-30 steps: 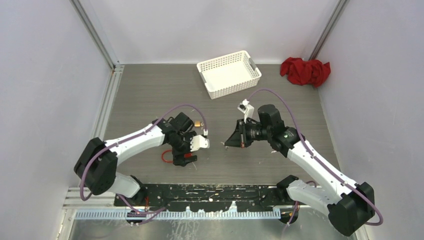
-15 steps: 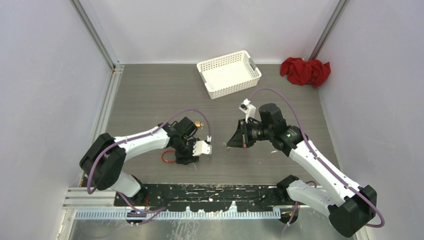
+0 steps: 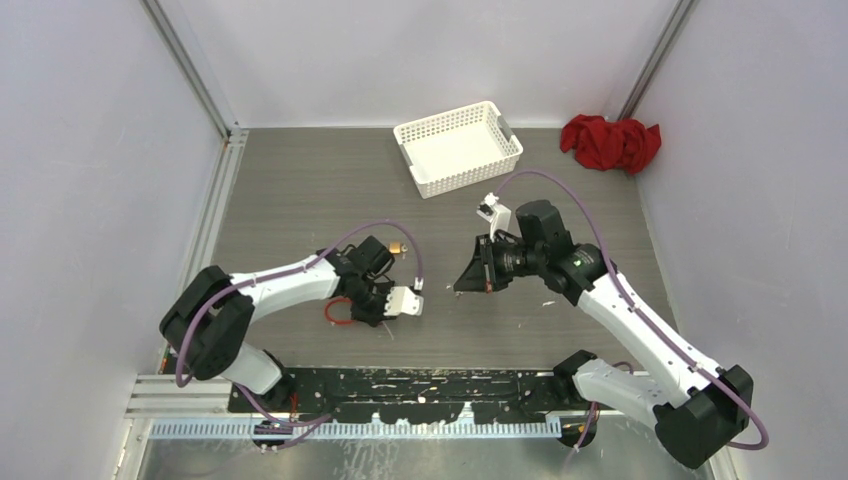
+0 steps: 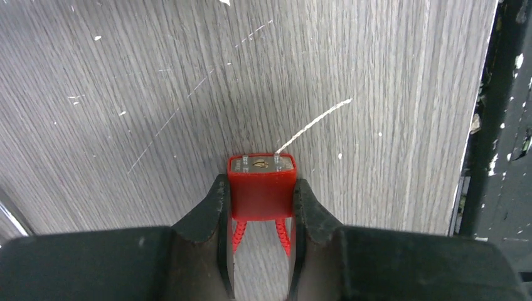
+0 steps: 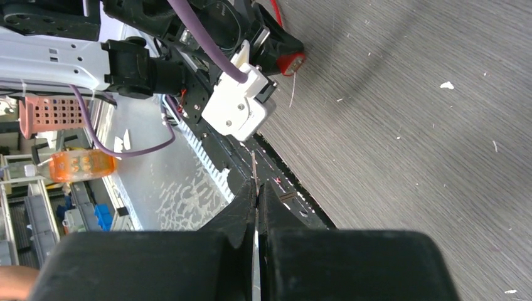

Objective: Unlock with the key

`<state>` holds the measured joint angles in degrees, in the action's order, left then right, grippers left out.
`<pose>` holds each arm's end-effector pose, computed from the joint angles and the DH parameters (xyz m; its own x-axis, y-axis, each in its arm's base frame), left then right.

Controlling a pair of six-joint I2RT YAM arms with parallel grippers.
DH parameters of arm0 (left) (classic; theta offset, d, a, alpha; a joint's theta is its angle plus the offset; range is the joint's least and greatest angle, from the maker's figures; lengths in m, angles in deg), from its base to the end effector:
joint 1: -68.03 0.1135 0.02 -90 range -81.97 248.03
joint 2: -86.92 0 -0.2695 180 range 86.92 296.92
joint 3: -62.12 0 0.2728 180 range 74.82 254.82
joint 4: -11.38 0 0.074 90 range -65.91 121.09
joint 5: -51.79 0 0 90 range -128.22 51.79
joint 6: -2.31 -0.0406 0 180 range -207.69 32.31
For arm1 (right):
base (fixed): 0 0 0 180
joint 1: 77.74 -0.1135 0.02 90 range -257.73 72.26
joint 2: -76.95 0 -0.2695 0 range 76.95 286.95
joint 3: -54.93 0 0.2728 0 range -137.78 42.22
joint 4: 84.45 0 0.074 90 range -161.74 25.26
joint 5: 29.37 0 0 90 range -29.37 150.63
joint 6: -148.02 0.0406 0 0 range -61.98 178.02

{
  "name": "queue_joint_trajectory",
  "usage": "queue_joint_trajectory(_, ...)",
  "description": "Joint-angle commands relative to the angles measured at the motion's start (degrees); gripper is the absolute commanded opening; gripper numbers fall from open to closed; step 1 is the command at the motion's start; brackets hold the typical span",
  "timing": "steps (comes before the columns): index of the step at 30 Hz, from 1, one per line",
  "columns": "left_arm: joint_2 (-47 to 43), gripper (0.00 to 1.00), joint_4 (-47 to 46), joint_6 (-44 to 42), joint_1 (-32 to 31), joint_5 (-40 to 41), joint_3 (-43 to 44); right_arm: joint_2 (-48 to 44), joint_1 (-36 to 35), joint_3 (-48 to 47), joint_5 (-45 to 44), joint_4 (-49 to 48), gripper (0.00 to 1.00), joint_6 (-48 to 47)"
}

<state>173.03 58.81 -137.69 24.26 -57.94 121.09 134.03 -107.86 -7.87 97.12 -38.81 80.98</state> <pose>0.1886 -0.1997 0.1498 0.1011 0.9017 -0.4203 0.9935 -0.1138 -0.0054 0.1840 0.1347 0.2985 -0.8224 -0.1145 -0.5573 -0.5182 0.5552 0.6506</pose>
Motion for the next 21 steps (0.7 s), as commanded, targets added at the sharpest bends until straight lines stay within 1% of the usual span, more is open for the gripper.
queue_joint_trajectory(1, -2.5, 0.01, 2.9, -1.1, 0.0, -1.4, 1.2, 0.1, 0.2, -5.1, -0.1, 2.9, 0.01, -2.3)
queue_joint_trajectory(4, -8.1, 0.0, 13.0, -0.4, 0.6, -1.6, 7.1, 0.5, 0.2, -6.4, 0.0, 4.4, 0.01, -3.2)
queue_joint_trajectory(6, -13.7, 0.0, 20.9, -4.5, 0.8, -2.0, 10.2, 1.0, 0.2, -7.2, 0.3, 4.7, 0.01, -3.6)
queue_joint_trajectory(7, -16.4, 0.0, 23.4, -6.1, 0.9, -2.0, 12.2, 1.4, 0.2, -7.7, 0.7, 4.6, 0.01, -3.7)
queue_joint_trajectory(9, -20.6, 0.0, 25.0, -7.4, 1.3, -2.3, 15.5, 2.2, 0.2, -9.0, 1.5, 4.2, 0.01, -3.8)
queue_joint_trajectory(11, -25.2, 0.0, 23.6, -10.2, 1.7, -4.4, 16.5, 3.3, 0.2, -10.7, 2.1, 4.0, 0.01, -3.7)
queue_joint_trajectory(15, -35.5, 0.0, 11.5, -13.4, 1.7, -8.8, 11.5, 4.3, 0.2, -13.9, 2.9, 3.3, 0.01, -3.8)
queue_joint_trajectory(18, -40.8, 0.0, 3.4, -14.8, 1.7, -13.3, 7.5, 4.4, -0.2, -15.4, 3.1, 3.3, 0.01, -3.8)
queue_joint_trajectory(21, -42.6, 0.0, 2.4, -21.7, 1.6, -17.3, 7.1, 4.6, -1.6, -16.3, 2.1, 2.8, 0.01, -3.7)
